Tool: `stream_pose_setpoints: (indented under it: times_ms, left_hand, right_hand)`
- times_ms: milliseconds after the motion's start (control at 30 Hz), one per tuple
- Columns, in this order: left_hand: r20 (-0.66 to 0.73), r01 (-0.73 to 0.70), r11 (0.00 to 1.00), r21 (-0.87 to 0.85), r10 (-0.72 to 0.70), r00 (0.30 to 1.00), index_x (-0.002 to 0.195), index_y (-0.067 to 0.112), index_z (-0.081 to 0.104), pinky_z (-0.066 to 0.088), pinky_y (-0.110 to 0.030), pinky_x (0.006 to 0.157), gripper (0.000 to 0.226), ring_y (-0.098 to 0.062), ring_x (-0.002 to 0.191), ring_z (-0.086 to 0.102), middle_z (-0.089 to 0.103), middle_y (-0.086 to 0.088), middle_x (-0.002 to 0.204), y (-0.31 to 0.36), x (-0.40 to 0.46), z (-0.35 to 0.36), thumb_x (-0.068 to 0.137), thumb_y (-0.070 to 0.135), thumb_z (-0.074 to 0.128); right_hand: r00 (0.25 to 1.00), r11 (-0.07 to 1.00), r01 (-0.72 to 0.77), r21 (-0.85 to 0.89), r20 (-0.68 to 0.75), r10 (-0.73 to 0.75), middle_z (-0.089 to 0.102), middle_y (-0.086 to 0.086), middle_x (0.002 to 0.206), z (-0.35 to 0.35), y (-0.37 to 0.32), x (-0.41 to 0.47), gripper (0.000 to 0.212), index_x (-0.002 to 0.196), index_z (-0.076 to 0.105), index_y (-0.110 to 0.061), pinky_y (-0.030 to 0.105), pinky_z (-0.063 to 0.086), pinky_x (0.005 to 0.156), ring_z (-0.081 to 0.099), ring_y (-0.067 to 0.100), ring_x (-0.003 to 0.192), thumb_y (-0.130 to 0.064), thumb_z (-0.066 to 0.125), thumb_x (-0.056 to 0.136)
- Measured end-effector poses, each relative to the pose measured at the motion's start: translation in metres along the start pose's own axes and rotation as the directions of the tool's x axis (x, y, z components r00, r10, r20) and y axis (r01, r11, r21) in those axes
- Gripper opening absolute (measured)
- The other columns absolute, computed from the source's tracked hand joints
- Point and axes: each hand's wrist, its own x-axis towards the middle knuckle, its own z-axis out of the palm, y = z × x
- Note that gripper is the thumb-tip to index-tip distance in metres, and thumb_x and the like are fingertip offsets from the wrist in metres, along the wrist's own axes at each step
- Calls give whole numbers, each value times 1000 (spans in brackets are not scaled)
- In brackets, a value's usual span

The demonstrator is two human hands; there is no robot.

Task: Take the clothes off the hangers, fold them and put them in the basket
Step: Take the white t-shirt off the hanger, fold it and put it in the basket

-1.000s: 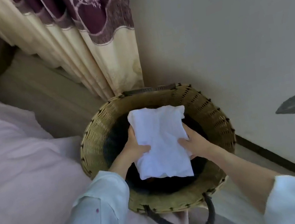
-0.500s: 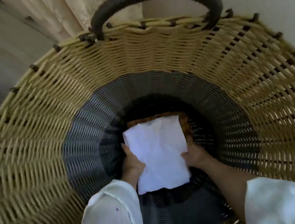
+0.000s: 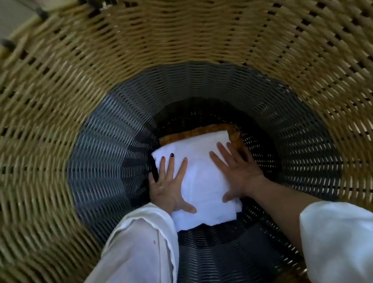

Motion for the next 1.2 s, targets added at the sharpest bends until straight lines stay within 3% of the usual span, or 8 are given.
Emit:
stream_pose_setpoints:
  times_ms: [167,300,467,633,733,1000,1100,1200]
  left_hand:
    - [-37,42,998,45,-40,999,143,32,-27,7,-63,110,138,-31,140,-28,-34,-7,152,8,7,7,55,70,72]
    - [48,41,999,25,-43,998,145,35,-22,3,-62,111,131,-33,141,-25,-28,-10,154,12,-17,-33,60,64,73]
    - [3,58,998,-3,-58,998,147,34,-16,7,-60,112,113,-34,143,-18,-18,-8,157,41,-93,-125,73,64,64]
    - [-123,-37,996,-80,27,992,150,33,-3,10,-55,114,91,-30,146,-8,-5,-5,159,77,-197,-239,84,58,55]
    - [-215,-108,989,-98,85,973,151,28,6,16,-52,115,78,-29,146,0,6,-4,159,109,-279,-317,90,55,47]
    - [-457,-445,894,50,417,786,146,16,26,31,-45,109,65,-28,138,27,32,-8,150,234,-490,-464,93,48,45]
    - [-480,-581,804,129,563,673,146,17,29,34,-48,108,63,-27,136,32,35,-8,148,292,-560,-497,94,47,46]
    - [-483,-650,721,242,670,564,143,18,33,38,-46,104,60,-27,132,37,39,-8,144,353,-618,-509,93,47,46]
  right_hand:
    - [995,996,-89,31,56,87,-40,9,147,11,1,7,128,139,-33,-29,57,-5,113,-28,28,140,-58,70,69]
    - [993,997,-64,42,97,60,-31,8,152,-22,0,-22,110,146,-22,-29,57,-3,113,-26,30,141,-55,62,79]
    - [990,965,-82,248,-94,108,-3,4,158,-94,8,-112,68,150,7,-27,51,10,116,-6,28,145,-40,43,94]
    - [916,870,-87,485,-304,261,33,10,147,-189,26,-245,49,143,31,-17,44,31,107,26,30,137,-26,39,96]
    - [850,824,-135,550,-363,382,39,11,143,-243,41,-345,45,140,37,-16,41,33,103,33,31,132,-24,38,96]
    - [709,646,-224,730,-333,622,54,11,131,-322,74,-609,40,129,51,-15,39,43,99,48,30,120,-23,37,92]
    - [606,569,-242,786,-336,721,59,11,123,-321,81,-707,36,119,58,-13,39,46,93,54,30,112,-21,37,91]
    - [477,497,-270,824,-334,813,58,11,128,-306,86,-798,35,120,58,-11,35,43,98,52,29,119,-19,37,93]
